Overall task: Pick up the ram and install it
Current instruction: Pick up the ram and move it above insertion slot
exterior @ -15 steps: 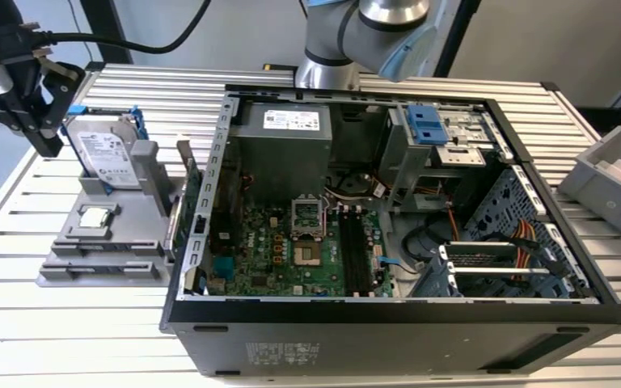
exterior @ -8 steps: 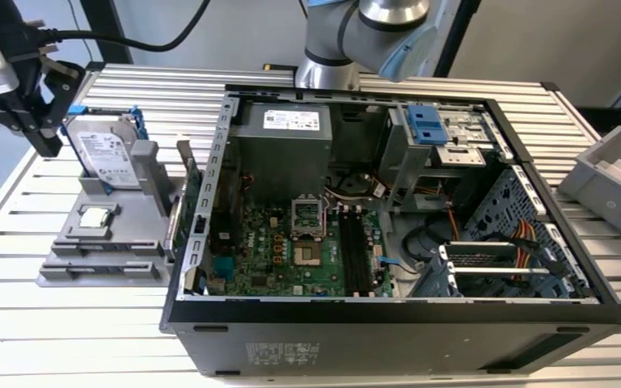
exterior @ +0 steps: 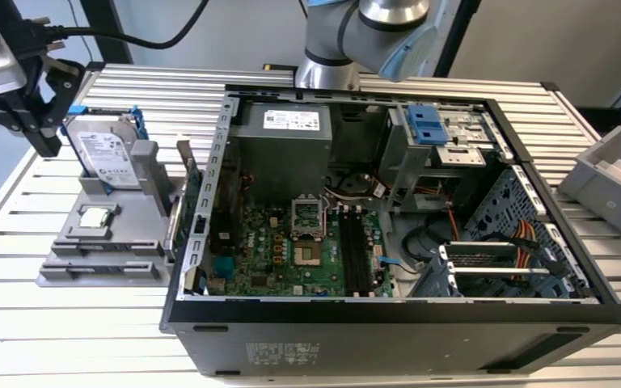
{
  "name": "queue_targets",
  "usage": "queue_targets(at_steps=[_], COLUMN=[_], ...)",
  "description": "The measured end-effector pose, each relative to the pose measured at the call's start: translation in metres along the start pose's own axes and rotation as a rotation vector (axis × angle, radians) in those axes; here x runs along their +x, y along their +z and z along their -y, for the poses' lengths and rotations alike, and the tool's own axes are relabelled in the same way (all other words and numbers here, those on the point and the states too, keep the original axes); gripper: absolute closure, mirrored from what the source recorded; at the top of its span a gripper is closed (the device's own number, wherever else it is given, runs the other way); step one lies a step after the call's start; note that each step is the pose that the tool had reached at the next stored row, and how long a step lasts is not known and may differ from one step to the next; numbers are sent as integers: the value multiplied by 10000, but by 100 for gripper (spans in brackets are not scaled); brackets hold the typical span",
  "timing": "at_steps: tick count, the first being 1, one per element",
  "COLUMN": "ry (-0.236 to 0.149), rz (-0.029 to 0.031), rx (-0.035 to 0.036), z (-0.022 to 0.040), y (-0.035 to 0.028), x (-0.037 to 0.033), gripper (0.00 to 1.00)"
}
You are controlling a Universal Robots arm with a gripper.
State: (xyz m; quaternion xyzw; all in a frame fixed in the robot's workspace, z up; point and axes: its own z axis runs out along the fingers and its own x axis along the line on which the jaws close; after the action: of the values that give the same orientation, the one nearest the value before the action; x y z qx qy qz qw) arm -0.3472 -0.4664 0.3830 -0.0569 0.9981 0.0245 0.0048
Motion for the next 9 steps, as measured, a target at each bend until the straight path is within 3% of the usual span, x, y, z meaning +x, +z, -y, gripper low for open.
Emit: queue_targets(at_steps=[9], ry=[-659], rz=[-32], rx=[-5], z=[0], y=[0], x=[0], gripper=[100])
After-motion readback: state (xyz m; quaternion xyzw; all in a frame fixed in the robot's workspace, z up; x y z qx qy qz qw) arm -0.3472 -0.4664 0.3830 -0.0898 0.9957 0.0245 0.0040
